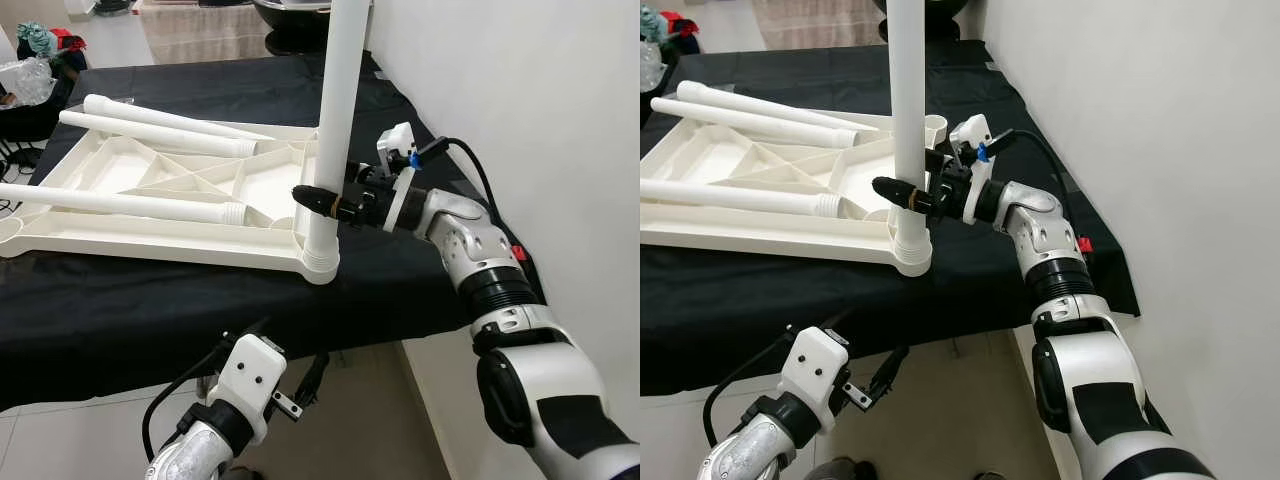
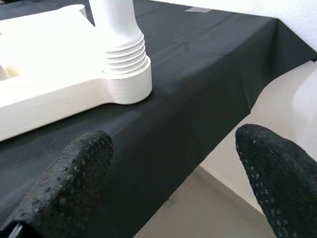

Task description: Building children table

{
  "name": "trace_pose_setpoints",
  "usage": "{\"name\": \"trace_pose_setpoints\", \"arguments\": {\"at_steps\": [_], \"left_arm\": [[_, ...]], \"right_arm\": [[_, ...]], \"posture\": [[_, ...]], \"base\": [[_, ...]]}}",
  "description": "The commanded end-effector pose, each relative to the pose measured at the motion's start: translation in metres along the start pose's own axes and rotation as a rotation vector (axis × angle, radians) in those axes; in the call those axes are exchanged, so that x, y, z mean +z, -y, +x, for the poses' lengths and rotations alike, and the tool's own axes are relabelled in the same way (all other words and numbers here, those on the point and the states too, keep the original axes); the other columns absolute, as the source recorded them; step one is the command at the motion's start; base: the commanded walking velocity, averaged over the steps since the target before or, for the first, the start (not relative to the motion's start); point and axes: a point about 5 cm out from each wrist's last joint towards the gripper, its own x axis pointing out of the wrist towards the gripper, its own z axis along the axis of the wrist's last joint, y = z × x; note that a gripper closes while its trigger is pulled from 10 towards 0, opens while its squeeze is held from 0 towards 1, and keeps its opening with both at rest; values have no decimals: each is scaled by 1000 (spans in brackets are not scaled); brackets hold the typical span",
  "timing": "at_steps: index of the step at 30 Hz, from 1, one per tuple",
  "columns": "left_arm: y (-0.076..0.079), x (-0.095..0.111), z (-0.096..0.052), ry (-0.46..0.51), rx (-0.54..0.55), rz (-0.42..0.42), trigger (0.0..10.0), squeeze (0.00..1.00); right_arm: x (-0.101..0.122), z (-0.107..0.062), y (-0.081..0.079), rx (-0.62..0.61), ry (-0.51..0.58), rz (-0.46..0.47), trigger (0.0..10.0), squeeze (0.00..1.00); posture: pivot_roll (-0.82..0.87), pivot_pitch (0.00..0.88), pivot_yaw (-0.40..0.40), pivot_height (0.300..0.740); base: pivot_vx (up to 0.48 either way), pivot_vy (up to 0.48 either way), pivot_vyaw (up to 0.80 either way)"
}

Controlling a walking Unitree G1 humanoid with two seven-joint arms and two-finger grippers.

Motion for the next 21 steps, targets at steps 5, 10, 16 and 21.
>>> {"name": "trace_pose_setpoints", "arguments": {"at_steps": [5,10,16,21], "left_arm": [[2,2,-1,6,0,-5,10000,0],[2,2,-1,5,2,-6,10000,0],[2,2,-1,3,3,-8,10000,0],[-4,2,0,3,30,-1,10000,0]], "right_arm": [[-2,7,-5,21,12,23,0,0],[-3,8,-6,22,8,24,0,0],[-4,7,-6,19,4,20,0,0],[-7,4,-6,2,-5,-2,0,0]], "posture": [[114,139,-64,740],[113,141,-65,740],[113,141,-65,740],[112,142,-65,740]], "base": [[0,0,0],[0,0,0],[0,0,0],[0,0,0]]}}
